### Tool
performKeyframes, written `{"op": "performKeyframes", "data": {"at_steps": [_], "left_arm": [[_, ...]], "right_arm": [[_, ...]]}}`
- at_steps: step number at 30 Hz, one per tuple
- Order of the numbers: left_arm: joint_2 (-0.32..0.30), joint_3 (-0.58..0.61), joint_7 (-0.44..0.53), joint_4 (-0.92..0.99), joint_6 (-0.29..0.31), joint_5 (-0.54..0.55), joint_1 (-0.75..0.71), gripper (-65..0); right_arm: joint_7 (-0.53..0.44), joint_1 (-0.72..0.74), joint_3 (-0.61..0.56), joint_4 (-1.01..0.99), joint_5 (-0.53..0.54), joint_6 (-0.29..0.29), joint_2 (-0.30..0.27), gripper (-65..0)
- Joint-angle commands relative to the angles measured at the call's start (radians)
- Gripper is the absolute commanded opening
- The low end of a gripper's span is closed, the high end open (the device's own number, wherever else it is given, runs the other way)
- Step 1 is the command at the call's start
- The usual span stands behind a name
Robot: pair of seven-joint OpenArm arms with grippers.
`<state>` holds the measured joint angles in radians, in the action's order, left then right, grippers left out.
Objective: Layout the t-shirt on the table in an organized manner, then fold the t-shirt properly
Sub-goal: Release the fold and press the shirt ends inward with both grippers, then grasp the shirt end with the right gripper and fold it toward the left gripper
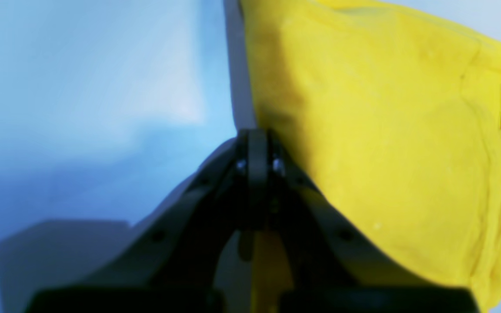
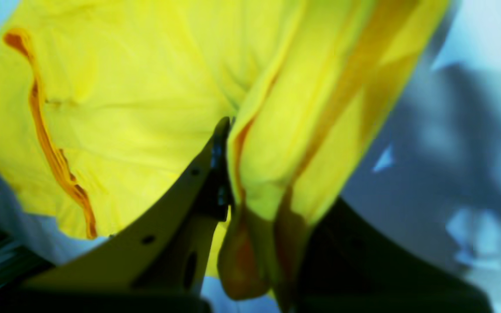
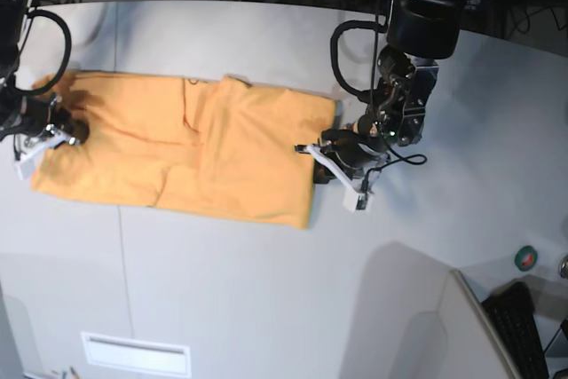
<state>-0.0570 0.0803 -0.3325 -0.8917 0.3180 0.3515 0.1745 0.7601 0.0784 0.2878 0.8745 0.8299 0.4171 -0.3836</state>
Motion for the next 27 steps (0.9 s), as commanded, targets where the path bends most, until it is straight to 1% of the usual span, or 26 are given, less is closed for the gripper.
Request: {"op": "performKeyframes", "data": {"at_steps": [1,2,5,7,9,11,17,21,23,27], "left_arm": [[0.012,0.011,-0.01,-0.01,0.005,-0.001,0.012,-65.0],[0.021,0.023,-0.009,-0.01,0.005,-0.001,0.012,-65.0],[0.023,0.043,-0.006,-0.011,0.005,0.001,0.013,-65.0],[0.027,0.043,-0.006,-0.013,0.005,0.001,0.015,-65.0],[0.029,0.043,-0.006,-0.014,0.005,0.001,0.026,-65.0],[0.039,0.045,-0.009,-0.007,0.005,0.001,0.041,-65.0],[0.041,0.045,-0.01,0.001,0.005,0.001,0.069,-65.0],[0.047,0.045,-0.01,0.032,0.005,0.001,0.09,-65.0],[0.047,0.045,-0.01,0.036,0.005,0.001,0.093,-65.0],[0.049,0.045,-0.01,0.035,0.005,0.001,0.093,-65.0]], "right_arm": [[-0.003,-0.001,0.003,0.055,0.018,0.007,-0.021,-65.0],[0.003,-0.013,0.003,0.088,0.018,0.001,-0.021,-65.0],[0.046,-0.048,0.003,0.193,0.018,-0.093,-0.021,-65.0],[0.051,-0.068,0.003,0.256,0.018,-0.123,-0.022,-65.0],[0.057,-0.076,0.001,0.315,-0.021,-0.125,-0.022,-65.0],[0.078,-0.076,0.003,0.361,-0.1,-0.125,-0.018,-65.0],[0.138,-0.071,0.003,0.552,-0.406,-0.125,0.077,-65.0],[0.169,-0.064,-0.002,0.651,-0.568,-0.123,0.143,-65.0],[0.183,-0.062,-0.057,0.685,-0.633,-0.123,0.16,-65.0],[0.184,-0.062,-0.193,0.73,-0.699,-0.123,0.17,-65.0]]}}
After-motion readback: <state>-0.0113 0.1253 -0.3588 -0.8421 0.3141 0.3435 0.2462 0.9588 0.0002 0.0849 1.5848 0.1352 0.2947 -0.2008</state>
